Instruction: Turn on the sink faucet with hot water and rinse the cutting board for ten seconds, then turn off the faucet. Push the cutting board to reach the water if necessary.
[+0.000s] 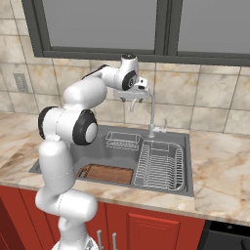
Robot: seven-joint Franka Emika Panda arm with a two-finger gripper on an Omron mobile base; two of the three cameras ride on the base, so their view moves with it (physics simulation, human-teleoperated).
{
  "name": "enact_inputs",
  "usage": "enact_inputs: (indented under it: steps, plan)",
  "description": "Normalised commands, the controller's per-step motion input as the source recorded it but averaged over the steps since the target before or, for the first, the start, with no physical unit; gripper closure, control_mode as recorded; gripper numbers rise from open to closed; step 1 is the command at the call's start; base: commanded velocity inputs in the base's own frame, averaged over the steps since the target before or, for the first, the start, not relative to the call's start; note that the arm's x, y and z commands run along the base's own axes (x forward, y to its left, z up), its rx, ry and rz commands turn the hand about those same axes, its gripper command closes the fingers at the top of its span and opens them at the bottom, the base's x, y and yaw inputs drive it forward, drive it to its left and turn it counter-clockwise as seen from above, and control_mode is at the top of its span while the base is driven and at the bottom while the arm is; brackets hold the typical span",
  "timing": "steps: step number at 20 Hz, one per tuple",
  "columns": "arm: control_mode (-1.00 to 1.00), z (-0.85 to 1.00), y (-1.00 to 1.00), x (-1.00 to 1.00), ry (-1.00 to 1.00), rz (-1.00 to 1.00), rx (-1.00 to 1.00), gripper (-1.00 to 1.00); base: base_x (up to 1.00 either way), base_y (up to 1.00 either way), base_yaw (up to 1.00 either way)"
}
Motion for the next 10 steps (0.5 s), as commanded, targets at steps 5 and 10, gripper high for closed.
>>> enact_inputs:
  steps: [5,10]
  plan:
    - [-1.00,0.01,0.00,-0.11,0.00,0.00,0.00,-1.00,0.00,0.00,0.00]
    - [-1.00,0.00,0.00,-0.08,0.00,0.00,0.00,-1.00,0.00,0.00,0.00]
